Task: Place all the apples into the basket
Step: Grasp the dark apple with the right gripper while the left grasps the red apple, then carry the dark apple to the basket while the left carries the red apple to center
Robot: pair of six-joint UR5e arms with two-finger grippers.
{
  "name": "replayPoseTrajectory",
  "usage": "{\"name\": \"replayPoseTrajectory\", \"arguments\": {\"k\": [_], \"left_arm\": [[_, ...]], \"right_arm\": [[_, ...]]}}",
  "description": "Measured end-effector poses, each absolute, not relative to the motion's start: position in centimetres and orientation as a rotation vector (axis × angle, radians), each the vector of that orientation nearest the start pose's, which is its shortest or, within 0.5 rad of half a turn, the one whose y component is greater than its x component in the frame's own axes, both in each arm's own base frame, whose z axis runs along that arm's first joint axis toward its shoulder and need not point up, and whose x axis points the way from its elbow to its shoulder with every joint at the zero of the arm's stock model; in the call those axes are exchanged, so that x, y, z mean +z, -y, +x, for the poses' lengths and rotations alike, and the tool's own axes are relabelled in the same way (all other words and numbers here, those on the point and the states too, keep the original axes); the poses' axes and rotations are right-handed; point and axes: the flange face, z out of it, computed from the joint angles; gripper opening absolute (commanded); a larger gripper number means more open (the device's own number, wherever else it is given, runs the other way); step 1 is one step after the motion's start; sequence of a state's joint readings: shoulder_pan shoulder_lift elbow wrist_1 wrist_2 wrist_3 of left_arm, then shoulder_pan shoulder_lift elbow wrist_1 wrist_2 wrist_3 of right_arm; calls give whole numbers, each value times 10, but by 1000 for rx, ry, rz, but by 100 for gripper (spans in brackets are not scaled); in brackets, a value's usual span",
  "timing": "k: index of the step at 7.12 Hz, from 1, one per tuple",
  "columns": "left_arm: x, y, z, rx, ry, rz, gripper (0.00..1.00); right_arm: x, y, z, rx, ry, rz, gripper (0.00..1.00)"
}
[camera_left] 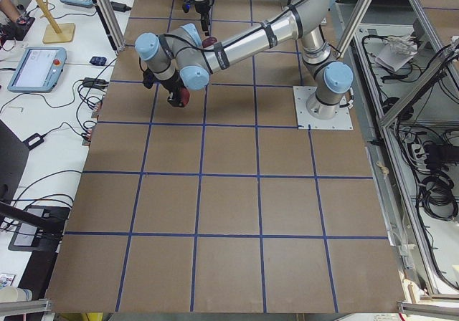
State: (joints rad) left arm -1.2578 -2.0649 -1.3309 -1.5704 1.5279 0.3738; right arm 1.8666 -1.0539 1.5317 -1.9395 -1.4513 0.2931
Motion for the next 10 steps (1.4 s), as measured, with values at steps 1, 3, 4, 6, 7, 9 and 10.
{"name": "replayPoseTrajectory", "arguments": {"k": [1, 3, 4, 6, 7, 9, 10], "left_arm": [[331, 658, 43, 365, -3254, -90, 0], [339, 644, -17, 387, -3227, -280, 0], [339, 635, -46, 400, -3210, -332, 0], [337, 627, -93, 411, -3206, -445, 0], [332, 630, -115, 365, -3214, -481, 0], [324, 631, -161, 272, -3226, -482, 0], [324, 632, -176, 217, -3235, -478, 0]], "right_arm": [[233, 575, 335, 214, -3014, 10, 100], [212, 575, 343, 229, -2981, 9, 100], [204, 573, 347, 244, -2982, 8, 100], [189, 570, 350, 278, -2990, 10, 75], [183, 570, 350, 282, -2998, 9, 21], [180, 571, 349, 244, -3016, 6, 0], [184, 574, 347, 228, -3018, 8, 0]]}}
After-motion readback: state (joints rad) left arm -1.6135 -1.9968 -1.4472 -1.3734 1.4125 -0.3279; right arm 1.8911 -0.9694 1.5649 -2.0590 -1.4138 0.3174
